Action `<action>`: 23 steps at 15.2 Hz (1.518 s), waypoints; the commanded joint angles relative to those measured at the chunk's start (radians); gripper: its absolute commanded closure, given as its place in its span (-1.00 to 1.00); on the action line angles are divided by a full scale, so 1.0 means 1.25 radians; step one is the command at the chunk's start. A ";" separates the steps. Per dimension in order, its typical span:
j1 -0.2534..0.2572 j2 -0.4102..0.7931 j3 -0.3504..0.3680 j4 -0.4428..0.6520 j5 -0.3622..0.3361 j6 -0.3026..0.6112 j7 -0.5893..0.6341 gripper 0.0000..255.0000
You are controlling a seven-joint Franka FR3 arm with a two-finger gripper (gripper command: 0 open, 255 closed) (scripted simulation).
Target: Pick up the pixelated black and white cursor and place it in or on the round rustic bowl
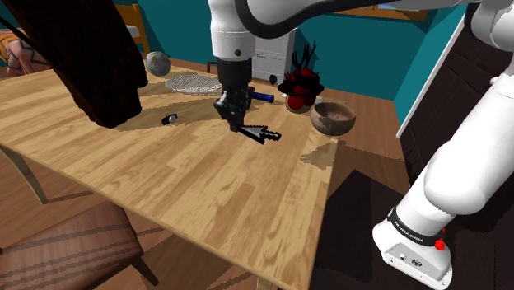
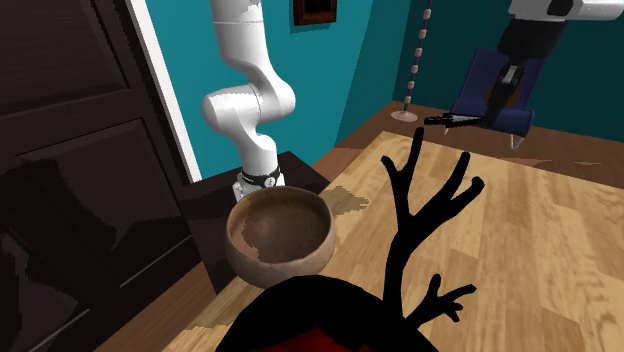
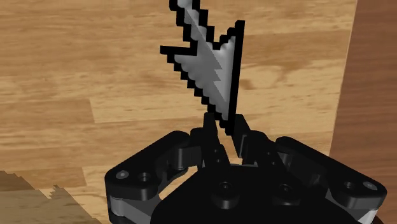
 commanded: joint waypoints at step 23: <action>-0.167 -0.300 -0.328 -0.295 0.027 -0.012 -0.512 1.00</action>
